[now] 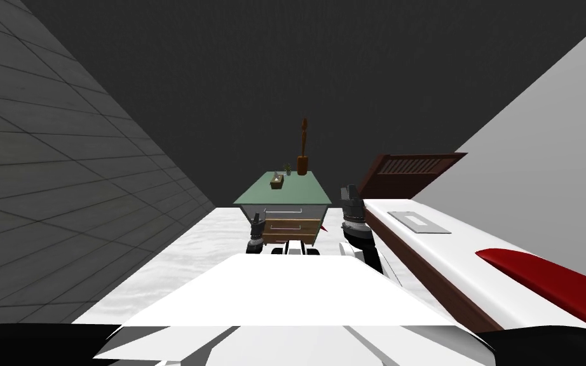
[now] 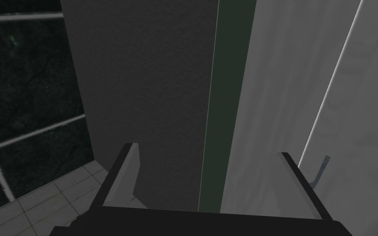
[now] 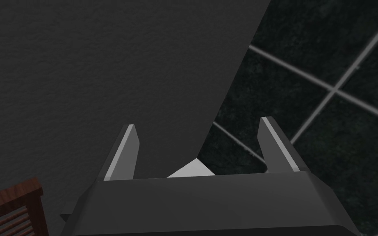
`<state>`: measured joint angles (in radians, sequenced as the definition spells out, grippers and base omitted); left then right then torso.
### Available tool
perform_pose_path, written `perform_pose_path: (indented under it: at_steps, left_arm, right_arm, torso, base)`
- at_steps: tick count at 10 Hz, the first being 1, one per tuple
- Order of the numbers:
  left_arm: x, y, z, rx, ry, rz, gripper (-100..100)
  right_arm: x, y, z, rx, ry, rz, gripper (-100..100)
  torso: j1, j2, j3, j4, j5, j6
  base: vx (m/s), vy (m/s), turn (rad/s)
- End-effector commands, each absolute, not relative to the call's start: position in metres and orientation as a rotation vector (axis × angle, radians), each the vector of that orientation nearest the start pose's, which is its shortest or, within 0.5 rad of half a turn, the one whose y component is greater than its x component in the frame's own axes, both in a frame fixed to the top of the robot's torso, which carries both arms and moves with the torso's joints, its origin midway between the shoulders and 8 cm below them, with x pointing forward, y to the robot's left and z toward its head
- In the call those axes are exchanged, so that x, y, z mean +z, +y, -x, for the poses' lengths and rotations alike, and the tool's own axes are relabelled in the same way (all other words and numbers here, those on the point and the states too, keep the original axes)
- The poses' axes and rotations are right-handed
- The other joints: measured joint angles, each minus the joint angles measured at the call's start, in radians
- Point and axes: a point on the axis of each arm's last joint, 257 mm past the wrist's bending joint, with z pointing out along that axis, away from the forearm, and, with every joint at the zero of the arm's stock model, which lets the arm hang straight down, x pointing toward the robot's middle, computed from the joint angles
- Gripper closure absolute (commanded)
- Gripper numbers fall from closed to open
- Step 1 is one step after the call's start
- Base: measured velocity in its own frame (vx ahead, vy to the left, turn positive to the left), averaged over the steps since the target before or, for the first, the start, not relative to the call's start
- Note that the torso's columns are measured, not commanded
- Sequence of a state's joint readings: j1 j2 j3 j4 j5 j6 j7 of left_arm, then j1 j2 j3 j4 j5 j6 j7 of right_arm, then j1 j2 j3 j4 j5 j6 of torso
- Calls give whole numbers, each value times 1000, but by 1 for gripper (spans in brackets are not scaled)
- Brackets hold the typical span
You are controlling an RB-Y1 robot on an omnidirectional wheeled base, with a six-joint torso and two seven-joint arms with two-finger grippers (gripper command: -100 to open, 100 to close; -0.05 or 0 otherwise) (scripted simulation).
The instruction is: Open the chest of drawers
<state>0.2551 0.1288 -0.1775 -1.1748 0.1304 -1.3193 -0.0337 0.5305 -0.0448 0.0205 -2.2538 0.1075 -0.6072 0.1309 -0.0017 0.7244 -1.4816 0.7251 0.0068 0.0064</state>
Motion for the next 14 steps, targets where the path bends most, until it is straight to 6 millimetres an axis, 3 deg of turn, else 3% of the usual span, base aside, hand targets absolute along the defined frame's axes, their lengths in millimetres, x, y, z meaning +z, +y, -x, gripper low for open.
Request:
perform_pose_path:
  at_steps: [1, 8, 14]
  left_arm:
    - [-235, 233, -344, -1464, 759, 723, -100]
    - [-266, 228, -330, -1464, 794, 749, -100]
    - [-280, 223, -321, -1469, 806, 760, -100]
  right_arm:
    - [20, -253, -332, 1144, 703, -462, 0]
    - [20, -253, -332, 1144, 703, -462, 0]
    - [20, -253, -332, 1144, 703, -462, 0]
  torso:
    - [1, 1, 0, 0, 0, -1]
    - [1, 15, 6, 13, -7, -6]
    - [1, 13, 5, 13, -7, -6]
  base:
    - [16, -22, 49]
    - [35, -31, 39]
    - [26, -29, 37]
